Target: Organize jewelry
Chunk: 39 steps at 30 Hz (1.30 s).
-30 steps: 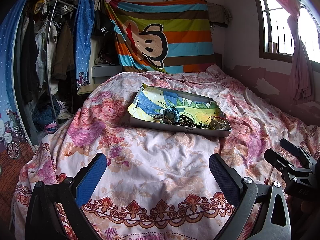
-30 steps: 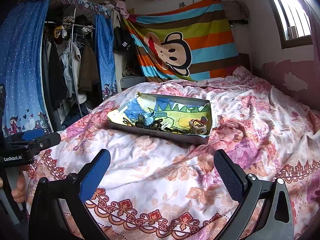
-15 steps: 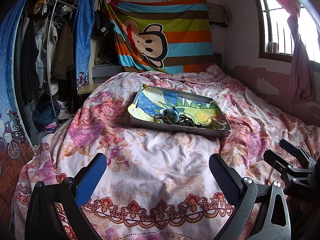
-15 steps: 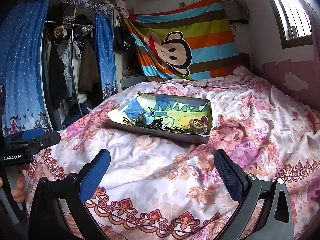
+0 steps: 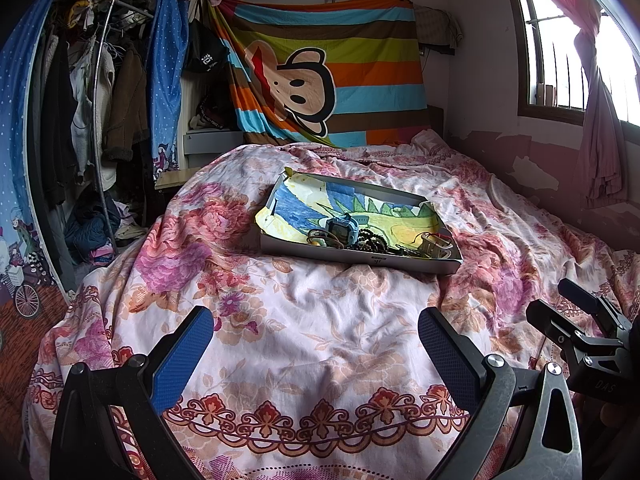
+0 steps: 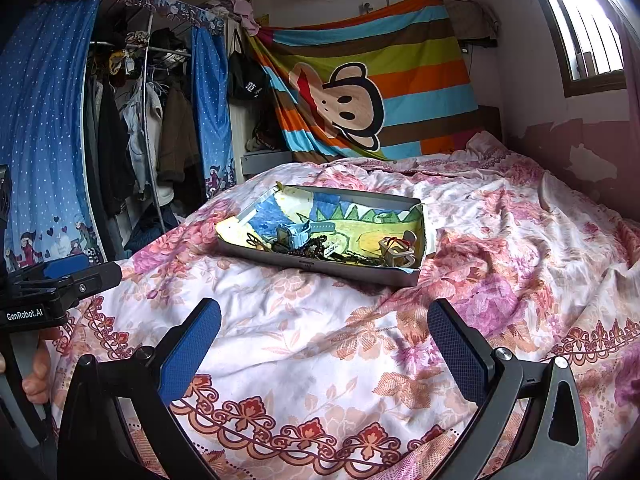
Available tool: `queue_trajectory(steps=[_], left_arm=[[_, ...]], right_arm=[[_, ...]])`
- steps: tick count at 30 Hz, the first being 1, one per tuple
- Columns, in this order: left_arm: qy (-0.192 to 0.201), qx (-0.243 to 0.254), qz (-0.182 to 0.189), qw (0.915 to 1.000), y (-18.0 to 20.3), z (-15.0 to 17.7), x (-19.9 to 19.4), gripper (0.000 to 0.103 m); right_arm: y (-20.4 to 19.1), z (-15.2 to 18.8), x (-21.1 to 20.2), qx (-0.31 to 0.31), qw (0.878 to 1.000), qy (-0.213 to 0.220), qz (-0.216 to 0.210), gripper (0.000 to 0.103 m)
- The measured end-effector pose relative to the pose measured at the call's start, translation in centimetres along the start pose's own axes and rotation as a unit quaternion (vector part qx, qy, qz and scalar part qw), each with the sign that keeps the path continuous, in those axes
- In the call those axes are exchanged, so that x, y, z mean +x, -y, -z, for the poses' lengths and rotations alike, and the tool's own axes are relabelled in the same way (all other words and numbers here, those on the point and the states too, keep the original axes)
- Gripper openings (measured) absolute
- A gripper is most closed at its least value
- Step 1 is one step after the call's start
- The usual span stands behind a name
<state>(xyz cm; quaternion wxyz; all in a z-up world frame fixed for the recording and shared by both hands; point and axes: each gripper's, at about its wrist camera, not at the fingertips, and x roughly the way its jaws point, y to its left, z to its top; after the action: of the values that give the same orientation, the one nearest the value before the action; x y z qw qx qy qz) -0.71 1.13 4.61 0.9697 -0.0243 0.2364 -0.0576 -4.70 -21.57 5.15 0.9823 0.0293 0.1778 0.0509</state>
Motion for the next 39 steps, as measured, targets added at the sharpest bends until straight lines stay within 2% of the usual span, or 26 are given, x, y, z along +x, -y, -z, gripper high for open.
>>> queue_trajectory(steps=[33, 39], left_arm=[[-0.009, 0.004, -0.006, 0.9999, 0.61, 0.19, -0.08, 0.103], [0.002, -0.008, -0.012, 0.9999, -0.07, -0.04, -0.20, 0.103]], right_arm=[[-0.11, 0.03, -0.07, 0.000, 1.000, -0.002, 0.000, 0.101], [-0.10, 0.00, -0.08, 0.000, 1.000, -0.002, 0.000, 0.101]])
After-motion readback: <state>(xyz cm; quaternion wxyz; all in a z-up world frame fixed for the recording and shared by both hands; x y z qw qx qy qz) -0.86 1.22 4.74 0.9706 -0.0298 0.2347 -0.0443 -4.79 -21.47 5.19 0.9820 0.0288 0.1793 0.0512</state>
